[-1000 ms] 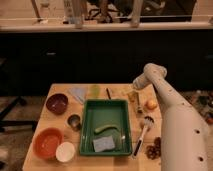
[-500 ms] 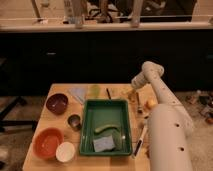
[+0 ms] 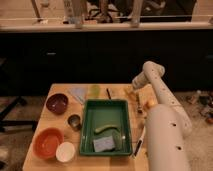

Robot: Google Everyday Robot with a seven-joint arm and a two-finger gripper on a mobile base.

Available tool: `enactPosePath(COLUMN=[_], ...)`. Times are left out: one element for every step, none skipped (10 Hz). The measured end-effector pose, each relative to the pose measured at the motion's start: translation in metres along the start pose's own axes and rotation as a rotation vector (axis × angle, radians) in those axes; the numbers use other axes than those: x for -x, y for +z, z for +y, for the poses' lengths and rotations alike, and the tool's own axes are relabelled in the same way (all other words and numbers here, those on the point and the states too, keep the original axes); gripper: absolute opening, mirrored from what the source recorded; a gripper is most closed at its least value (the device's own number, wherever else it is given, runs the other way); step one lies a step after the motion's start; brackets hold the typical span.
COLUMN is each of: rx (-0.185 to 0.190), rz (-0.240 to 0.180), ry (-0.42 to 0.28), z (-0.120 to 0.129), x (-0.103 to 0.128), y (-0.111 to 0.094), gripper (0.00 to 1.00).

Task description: Place banana in red bowl

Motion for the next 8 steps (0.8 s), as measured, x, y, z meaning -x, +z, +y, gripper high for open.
enactPosePath(rx=[0.016, 0.042, 0.055, 0.055, 0.051, 0.047, 0.047, 0.047], rz=[0.006, 0.001, -0.001, 0.0, -0.004, -0.01, -0.019, -0.027], ry=[-0.001, -0.009, -0.015, -0.025, -0.031, -0.036, -0.048, -0.056], z=[0.002, 0.003, 0.005, 0.009, 0.01, 0.013, 0.019, 0.022], x=[-0.002, -0.002, -0.001, 0.001, 0.002, 0.002, 0.004, 0.005], y=[-0.001, -0.002, -0.003, -0.004, -0.006, -0.01, -0.016, -0.021], gripper=[0.02, 0.0, 0.0, 0.0, 0.0, 0.0, 0.0, 0.0])
